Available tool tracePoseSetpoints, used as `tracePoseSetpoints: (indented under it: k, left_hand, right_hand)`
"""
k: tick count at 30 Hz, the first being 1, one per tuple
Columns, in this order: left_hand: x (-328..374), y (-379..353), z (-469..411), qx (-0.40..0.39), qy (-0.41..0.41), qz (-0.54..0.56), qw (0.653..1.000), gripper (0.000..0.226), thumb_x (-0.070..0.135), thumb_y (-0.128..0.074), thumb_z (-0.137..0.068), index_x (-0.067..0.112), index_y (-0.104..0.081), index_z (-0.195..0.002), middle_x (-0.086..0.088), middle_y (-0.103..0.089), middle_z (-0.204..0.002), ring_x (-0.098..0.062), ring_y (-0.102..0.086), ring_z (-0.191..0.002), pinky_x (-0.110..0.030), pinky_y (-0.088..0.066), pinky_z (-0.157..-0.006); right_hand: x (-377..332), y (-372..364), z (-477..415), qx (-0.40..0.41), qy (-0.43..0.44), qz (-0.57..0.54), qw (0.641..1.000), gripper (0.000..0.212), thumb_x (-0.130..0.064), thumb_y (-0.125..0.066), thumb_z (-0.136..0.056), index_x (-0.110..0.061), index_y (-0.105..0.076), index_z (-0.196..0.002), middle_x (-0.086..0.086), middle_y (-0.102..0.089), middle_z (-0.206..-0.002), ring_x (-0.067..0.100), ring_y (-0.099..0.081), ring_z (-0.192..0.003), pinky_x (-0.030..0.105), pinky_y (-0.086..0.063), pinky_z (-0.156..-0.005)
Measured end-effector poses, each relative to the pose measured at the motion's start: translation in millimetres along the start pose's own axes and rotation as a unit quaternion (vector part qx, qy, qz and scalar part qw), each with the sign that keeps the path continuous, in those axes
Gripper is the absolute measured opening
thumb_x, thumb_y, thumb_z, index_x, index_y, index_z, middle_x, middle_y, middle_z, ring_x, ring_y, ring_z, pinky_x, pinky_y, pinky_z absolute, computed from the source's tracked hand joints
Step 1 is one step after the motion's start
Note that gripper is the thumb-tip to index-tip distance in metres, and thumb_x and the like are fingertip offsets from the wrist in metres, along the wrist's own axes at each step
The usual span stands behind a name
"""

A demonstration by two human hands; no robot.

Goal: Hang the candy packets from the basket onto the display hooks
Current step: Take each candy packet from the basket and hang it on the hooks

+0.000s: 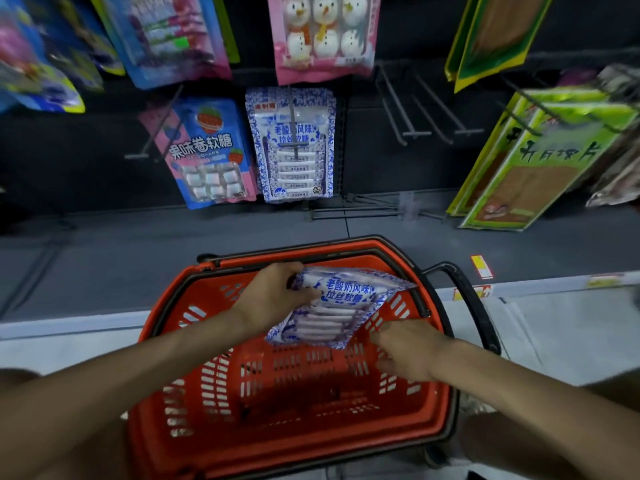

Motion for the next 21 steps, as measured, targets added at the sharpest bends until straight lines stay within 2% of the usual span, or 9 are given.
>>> tracePoseSetpoints:
  k: [3, 7, 10, 12, 14, 16, 17, 19, 21]
  left_hand:
    - [15, 27, 2, 0.016, -0.022, 0.081, 0.996, 0.029, 0.036, -0.077, -0.094, 0.009, -0.074, -0.085, 0.0, -0.074, -0.072, -0.013, -0.071, -0.067, -0.034, -0.053, -0.065]
    - [30, 53, 1, 0.052, -0.002, 0.188, 0.981, 0.019, 0.032, -0.075, -0.095, 0.013, -0.076, -0.096, 0.012, -0.072, -0.069, -0.006, -0.068, -0.065, -0.031, -0.055, -0.064]
    - [31, 69, -2, 0.079, 0.025, 0.283, 0.955, 0.017, 0.028, -0.075, -0.095, 0.019, -0.079, -0.108, 0.006, -0.08, -0.105, -0.014, -0.076, -0.101, -0.037, -0.06, -0.089]
    - [30, 78, -1, 0.087, 0.039, 0.33, 0.939, 0.018, 0.026, -0.073, -0.095, 0.018, -0.078, -0.111, 0.008, -0.079, -0.11, -0.01, -0.075, -0.104, -0.031, -0.056, -0.09]
    - [26, 84, 2, 0.089, 0.06, 0.362, 0.926, 0.018, 0.025, -0.072, -0.097, 0.017, -0.078, -0.111, 0.006, -0.08, -0.11, -0.011, -0.075, -0.102, -0.032, -0.055, -0.09]
    - [22, 88, 2, 0.083, 0.074, 0.378, 0.919, 0.018, 0.025, -0.071, -0.097, 0.018, -0.078, -0.112, 0.007, -0.079, -0.112, -0.01, -0.075, -0.103, -0.035, -0.054, -0.091]
    - [21, 88, 1, 0.078, 0.079, 0.38, 0.918, 0.019, 0.026, -0.07, -0.098, 0.019, -0.078, -0.113, 0.008, -0.079, -0.113, -0.009, -0.075, -0.104, -0.035, -0.053, -0.092]
    - [19, 86, -1, 0.064, 0.09, 0.384, 0.917, 0.02, 0.027, -0.07, -0.098, 0.019, -0.078, -0.114, 0.007, -0.079, -0.114, -0.011, -0.074, -0.107, -0.038, -0.052, -0.099]
    - [19, 82, -3, 0.051, 0.102, 0.39, 0.914, 0.018, 0.025, -0.071, -0.097, 0.017, -0.078, -0.112, 0.004, -0.079, -0.115, -0.016, -0.074, -0.11, -0.045, -0.05, -0.106]
  right_hand:
    - [5, 36, 1, 0.077, -0.021, -0.095, 0.992, 0.033, -0.05, -0.059, -0.098, -0.026, -0.064, -0.121, 0.004, -0.066, -0.12, 0.028, -0.063, -0.117, 0.038, -0.051, -0.09]
    - [27, 80, 5, 0.164, -0.067, -0.226, 0.958, 0.034, -0.063, -0.06, -0.095, -0.03, -0.064, -0.093, -0.009, -0.068, -0.09, 0.013, -0.066, -0.085, 0.039, -0.053, -0.076]
    - [43, 112, 17, 0.257, -0.099, -0.322, 0.906, 0.051, -0.071, -0.059, -0.09, -0.022, -0.057, -0.075, -0.006, -0.057, -0.063, 0.008, -0.056, -0.061, 0.037, -0.043, -0.062]
    - [52, 132, 25, 0.322, -0.112, -0.385, 0.858, 0.06, -0.076, -0.06, -0.083, -0.018, -0.047, -0.074, -0.003, -0.042, -0.06, 0.01, -0.042, -0.055, 0.038, -0.035, -0.061]
    - [57, 152, 31, 0.38, -0.101, -0.463, 0.794, 0.067, -0.077, -0.068, -0.074, -0.018, -0.038, -0.077, 0.0, -0.036, -0.064, 0.01, -0.04, -0.06, 0.042, -0.035, -0.063]
    - [59, 166, 29, 0.404, -0.072, -0.555, 0.724, 0.066, -0.07, -0.081, -0.068, -0.017, -0.046, -0.086, 0.005, -0.059, -0.072, 0.011, -0.061, -0.073, 0.044, -0.048, -0.073]
    - [57, 172, 27, 0.396, -0.062, -0.591, 0.7, 0.059, -0.061, -0.085, -0.068, -0.018, -0.055, -0.095, 0.003, -0.072, -0.085, 0.013, -0.071, -0.085, 0.039, -0.054, -0.08]
    - [47, 182, 21, 0.365, -0.023, -0.662, 0.654, 0.045, -0.039, -0.084, -0.078, -0.017, -0.065, -0.113, 0.003, -0.079, -0.106, 0.016, -0.076, -0.1, 0.028, -0.059, -0.085]
    - [37, 189, 13, 0.334, 0.013, -0.717, 0.612, 0.038, -0.026, -0.078, -0.087, -0.011, -0.07, -0.121, 0.006, -0.079, -0.115, 0.025, -0.076, -0.107, 0.037, -0.059, -0.093]
Point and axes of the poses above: each hand's wrist, its own z-axis away from the middle knuckle, its own y-axis out of the back of the hand, x = y × z, the point moved 8 cm from there along -z, towards the middle knuckle
